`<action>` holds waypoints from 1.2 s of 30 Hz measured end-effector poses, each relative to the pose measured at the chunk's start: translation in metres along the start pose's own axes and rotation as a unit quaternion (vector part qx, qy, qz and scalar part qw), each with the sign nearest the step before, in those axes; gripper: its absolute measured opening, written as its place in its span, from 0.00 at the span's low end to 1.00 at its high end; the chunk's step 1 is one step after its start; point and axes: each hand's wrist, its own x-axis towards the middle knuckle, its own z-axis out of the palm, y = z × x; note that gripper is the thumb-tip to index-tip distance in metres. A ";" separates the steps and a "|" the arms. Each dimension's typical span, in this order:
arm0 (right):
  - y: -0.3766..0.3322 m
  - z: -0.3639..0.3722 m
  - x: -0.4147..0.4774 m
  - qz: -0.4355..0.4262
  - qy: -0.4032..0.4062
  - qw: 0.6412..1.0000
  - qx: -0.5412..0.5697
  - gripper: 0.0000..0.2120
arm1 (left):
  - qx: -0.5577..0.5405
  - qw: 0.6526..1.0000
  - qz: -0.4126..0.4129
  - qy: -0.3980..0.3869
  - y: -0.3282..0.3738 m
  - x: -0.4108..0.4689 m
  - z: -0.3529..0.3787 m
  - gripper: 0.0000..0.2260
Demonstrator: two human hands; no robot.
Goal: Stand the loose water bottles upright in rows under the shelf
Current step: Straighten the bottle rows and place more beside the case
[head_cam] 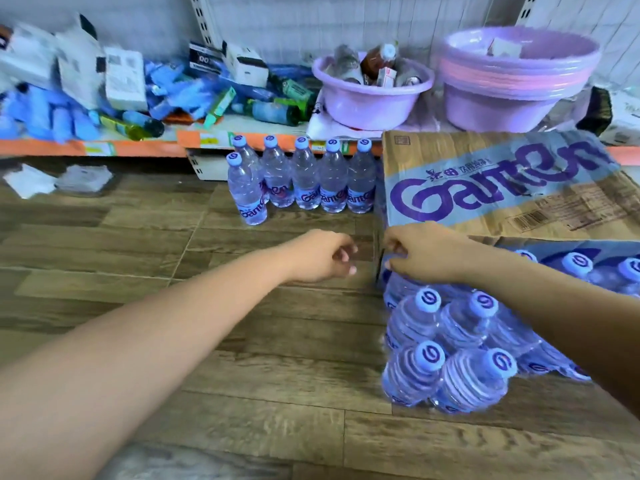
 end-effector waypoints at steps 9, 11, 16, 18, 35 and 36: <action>-0.069 0.012 0.142 -0.010 -0.020 0.999 0.045 0.27 | 0.040 0.980 -0.140 0.136 -0.150 0.009 -0.055 0.28; -0.081 0.012 0.168 -0.005 -0.009 0.999 0.048 0.27 | 0.045 0.975 -0.144 0.165 -0.175 0.023 -0.068 0.29; -0.100 0.015 0.222 0.004 0.016 0.999 0.046 0.23 | 0.129 0.966 -0.136 0.176 -0.216 0.072 -0.096 0.32; -0.105 0.013 0.239 0.015 0.030 0.998 0.045 0.23 | 0.195 0.962 -0.129 0.144 -0.227 0.092 -0.106 0.33; -0.170 -0.029 0.387 -0.028 0.074 0.994 -0.078 0.37 | 0.085 0.966 -0.114 0.216 -0.276 0.095 -0.115 0.11; -0.170 -0.028 0.392 -0.022 0.070 0.994 -0.083 0.37 | 0.086 0.966 -0.114 0.215 -0.275 0.094 -0.113 0.11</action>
